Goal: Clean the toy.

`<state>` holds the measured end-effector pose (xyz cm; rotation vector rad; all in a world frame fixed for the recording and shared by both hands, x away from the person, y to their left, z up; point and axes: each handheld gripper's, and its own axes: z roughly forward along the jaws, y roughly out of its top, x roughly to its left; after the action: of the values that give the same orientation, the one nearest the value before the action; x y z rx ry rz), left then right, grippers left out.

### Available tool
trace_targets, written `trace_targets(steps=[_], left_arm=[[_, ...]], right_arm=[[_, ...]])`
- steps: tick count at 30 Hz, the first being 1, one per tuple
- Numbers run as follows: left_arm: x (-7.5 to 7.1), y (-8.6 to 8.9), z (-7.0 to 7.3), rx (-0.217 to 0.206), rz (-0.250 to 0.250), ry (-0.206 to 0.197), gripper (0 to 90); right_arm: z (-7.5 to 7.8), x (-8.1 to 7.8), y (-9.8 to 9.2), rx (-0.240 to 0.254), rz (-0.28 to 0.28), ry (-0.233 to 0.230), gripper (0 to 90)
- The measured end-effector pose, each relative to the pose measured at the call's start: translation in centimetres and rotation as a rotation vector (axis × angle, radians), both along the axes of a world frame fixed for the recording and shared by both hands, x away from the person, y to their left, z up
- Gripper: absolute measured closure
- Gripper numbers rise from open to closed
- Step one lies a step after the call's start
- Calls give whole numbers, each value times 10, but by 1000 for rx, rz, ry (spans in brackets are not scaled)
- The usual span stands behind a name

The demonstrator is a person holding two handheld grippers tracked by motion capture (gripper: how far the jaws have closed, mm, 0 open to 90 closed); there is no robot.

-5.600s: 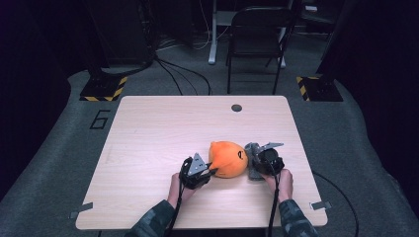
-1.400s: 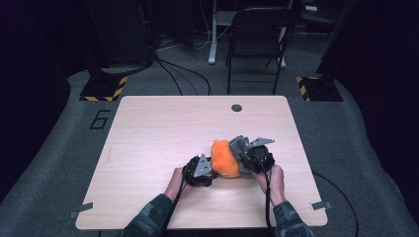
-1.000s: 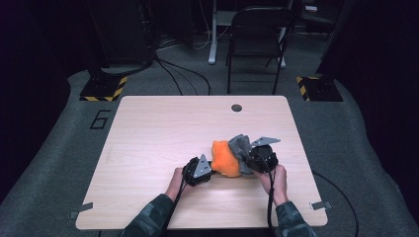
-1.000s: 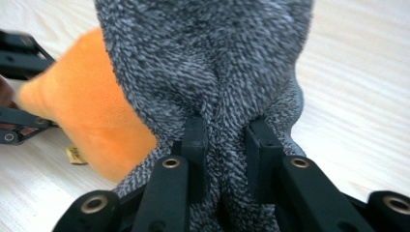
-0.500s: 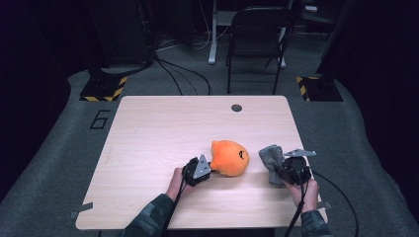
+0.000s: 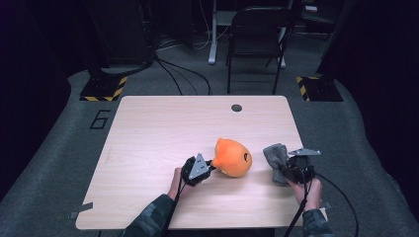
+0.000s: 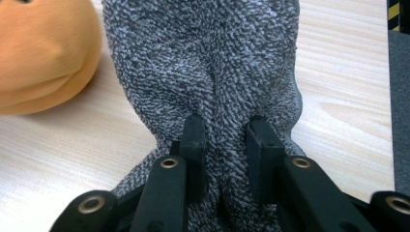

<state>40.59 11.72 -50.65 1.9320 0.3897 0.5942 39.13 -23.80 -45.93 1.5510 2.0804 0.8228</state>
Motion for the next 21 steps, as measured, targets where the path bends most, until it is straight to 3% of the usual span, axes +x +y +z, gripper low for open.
trace_targets(steps=[4, 8, 11, 21], left_arm=[[-5, 1, 15, -59, -9, 6, 832], [-11, 1, 30, -115, -4, 49, 830], [-13, 2, 40, -113, -2, 72, 829], [-12, 5, 55, -172, 31, 239, 826]], right_arm=[[-1, 1, -2, -2, 5, -3, 721], [0, 2, -5, 13, 1, -13, 721], [0, 1, -4, 10, -5, -8, 721], [4, -1, -6, 6, -5, -20, 721]])
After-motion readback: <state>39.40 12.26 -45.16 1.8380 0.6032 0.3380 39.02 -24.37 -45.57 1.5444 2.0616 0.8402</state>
